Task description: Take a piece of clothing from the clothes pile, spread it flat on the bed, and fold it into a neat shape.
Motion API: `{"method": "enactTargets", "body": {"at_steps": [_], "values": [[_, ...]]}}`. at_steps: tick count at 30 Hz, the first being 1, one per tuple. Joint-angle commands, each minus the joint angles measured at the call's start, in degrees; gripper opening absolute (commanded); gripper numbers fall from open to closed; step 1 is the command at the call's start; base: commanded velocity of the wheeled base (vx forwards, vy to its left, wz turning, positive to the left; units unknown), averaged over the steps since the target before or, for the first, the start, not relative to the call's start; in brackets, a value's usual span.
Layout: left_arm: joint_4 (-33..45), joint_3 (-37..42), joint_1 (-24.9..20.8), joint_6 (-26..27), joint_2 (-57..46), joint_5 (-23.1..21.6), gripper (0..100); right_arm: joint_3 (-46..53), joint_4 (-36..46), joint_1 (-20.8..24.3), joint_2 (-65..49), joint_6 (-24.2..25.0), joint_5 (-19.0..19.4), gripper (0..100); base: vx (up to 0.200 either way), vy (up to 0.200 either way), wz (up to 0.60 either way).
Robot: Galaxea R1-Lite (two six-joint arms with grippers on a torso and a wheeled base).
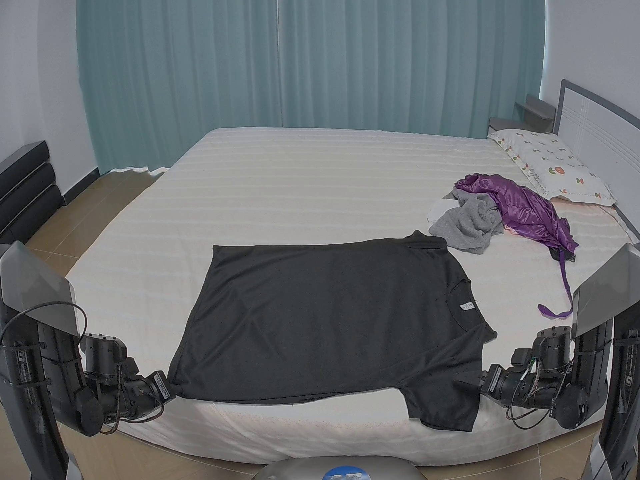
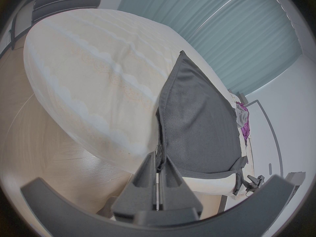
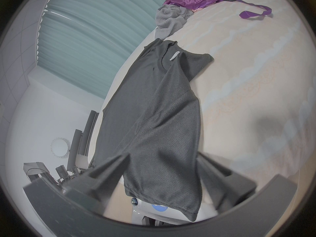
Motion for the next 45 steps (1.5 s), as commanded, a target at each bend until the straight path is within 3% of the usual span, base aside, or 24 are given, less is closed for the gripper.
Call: {"method": "enactTargets", "body": {"at_steps": [1,26,45], "values": [[-0.1,0.0,0.0,0.0,0.0,0.0,0,0.2,-1.0,-0.5,-1.1,-0.6,-0.1,0,0.000,0.000,0.00],[-0.1,0.2,0.5,-0.1,-3.0,0.0,0,5.1,0.5,-2.4,-8.2,-2.7,0.1,0,0.000,0.000,0.00],[0.1,2.0,2.3,0.1,-10.2,0.4,0,5.1,23.4,-4.4,-28.6,-6.7,1.7,0,0.000,0.000,0.00]]}}
